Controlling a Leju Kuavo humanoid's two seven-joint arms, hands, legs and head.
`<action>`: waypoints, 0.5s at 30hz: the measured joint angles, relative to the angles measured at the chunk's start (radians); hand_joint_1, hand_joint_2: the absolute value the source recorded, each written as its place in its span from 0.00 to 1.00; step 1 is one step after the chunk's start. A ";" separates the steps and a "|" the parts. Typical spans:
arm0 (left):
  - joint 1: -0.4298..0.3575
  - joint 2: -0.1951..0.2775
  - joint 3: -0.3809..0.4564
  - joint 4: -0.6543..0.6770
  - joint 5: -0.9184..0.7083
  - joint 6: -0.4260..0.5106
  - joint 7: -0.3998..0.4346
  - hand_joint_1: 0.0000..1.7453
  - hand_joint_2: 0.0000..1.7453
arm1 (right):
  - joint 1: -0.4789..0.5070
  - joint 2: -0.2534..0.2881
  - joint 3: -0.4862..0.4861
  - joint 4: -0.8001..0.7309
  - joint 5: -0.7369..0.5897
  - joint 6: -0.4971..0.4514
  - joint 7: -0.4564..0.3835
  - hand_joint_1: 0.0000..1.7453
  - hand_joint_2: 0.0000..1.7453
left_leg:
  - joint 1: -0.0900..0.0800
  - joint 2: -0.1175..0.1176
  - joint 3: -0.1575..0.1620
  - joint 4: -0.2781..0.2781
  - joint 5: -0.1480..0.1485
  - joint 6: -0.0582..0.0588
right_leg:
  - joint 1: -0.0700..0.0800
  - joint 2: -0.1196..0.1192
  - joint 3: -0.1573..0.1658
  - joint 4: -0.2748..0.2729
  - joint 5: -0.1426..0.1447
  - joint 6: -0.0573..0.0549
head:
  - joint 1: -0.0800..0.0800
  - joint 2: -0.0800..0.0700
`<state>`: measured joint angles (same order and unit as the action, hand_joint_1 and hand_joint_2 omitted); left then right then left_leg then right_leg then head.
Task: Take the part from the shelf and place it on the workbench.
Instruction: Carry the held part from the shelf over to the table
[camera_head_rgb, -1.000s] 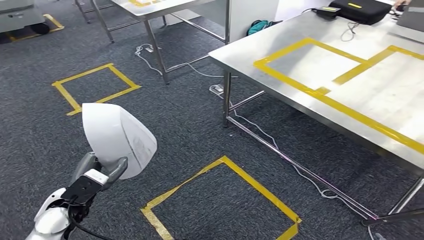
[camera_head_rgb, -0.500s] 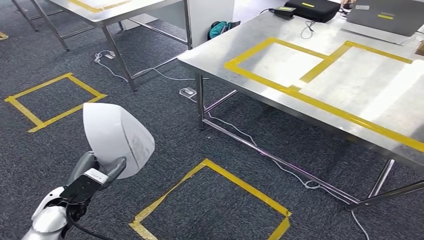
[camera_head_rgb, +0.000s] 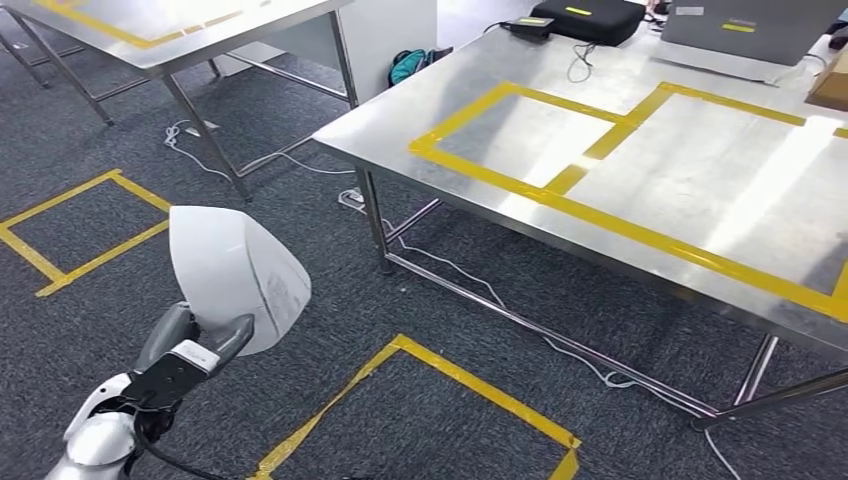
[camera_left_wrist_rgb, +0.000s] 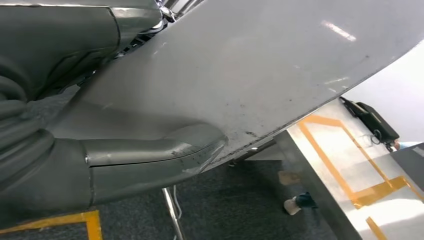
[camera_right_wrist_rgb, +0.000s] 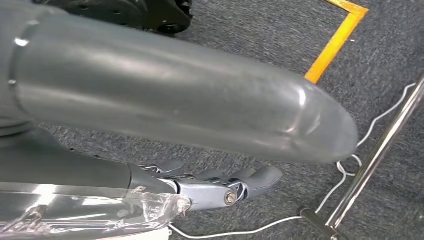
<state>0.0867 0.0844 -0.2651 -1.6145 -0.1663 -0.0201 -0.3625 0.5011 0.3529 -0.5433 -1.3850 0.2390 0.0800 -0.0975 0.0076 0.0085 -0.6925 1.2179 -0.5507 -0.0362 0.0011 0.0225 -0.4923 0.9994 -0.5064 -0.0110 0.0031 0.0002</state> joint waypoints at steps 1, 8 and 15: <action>0.000 0.002 -0.001 0.000 -0.005 -0.001 -0.003 1.00 1.00 | -0.001 0.000 -0.001 0.004 0.004 0.003 0.001 0.00 0.00 | 0.000 0.000 0.011 -0.058 0.052 0.001 | -0.001 0.003 0.012 -0.001 -0.013 0.003 | -0.001 0.000; -0.005 0.010 -0.015 0.001 -0.019 -0.004 -0.015 1.00 1.00 | -0.011 0.000 -0.013 0.024 0.017 0.012 0.005 0.00 0.00 | 0.001 -0.004 0.066 -0.215 0.141 0.039 | 0.006 -0.001 0.069 0.013 -0.067 0.039 | 0.001 0.000; -0.005 0.013 -0.020 0.000 -0.025 -0.010 -0.019 1.00 1.00 | -0.015 0.000 -0.018 0.040 0.031 0.023 0.004 0.00 0.00 | 0.001 -0.006 0.161 -0.216 0.066 0.055 | 0.004 -0.014 -0.171 0.267 -0.176 0.049 | 0.008 0.000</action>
<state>0.0815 0.0978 -0.2853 -1.6140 -0.1917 -0.0300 -0.3816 0.4862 0.3532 -0.5617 -1.3449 0.2702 0.1035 -0.0933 0.0083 0.0022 -0.5319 1.0020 -0.4847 0.0187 0.0054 0.0085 -0.6632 1.2661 -0.6821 0.0383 0.0112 0.0004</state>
